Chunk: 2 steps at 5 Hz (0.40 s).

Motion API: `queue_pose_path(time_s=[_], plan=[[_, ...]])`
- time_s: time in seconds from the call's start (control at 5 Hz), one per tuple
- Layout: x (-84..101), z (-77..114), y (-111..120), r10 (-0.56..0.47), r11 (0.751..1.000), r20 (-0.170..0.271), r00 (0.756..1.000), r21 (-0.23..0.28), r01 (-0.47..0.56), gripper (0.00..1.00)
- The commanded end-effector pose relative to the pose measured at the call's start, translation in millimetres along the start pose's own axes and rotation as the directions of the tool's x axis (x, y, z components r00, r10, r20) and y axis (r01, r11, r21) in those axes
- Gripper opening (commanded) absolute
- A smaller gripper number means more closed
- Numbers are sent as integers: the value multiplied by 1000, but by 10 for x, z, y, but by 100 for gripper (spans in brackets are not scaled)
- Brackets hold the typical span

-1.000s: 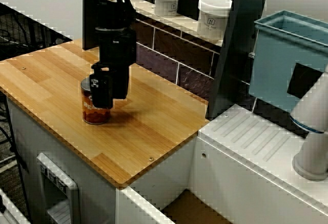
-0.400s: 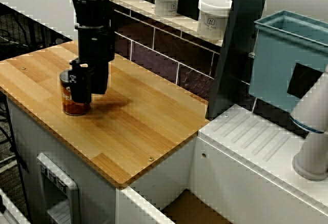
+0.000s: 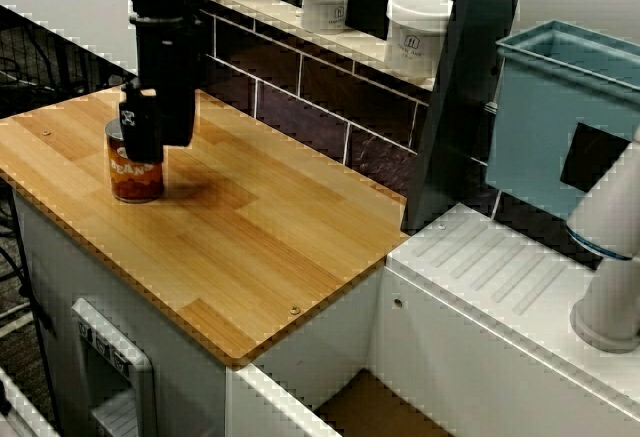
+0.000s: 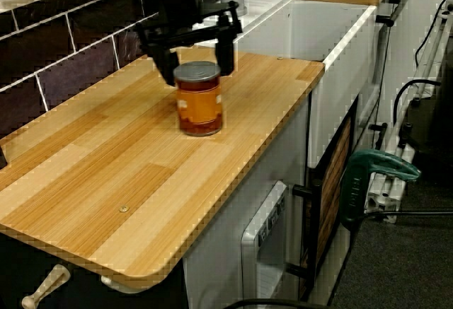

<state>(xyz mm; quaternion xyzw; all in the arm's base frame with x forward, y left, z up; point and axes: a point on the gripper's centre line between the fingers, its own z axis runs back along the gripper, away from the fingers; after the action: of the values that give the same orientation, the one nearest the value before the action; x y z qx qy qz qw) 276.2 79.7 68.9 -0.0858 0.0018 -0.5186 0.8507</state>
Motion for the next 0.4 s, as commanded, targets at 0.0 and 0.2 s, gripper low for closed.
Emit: queue_pose_path(time_s=[0.0,0.2], plan=[[-203,208,259,35,998,-14,999,60,-34,100],[-270,202,329,50,997,-22,999,66,-48,100]])
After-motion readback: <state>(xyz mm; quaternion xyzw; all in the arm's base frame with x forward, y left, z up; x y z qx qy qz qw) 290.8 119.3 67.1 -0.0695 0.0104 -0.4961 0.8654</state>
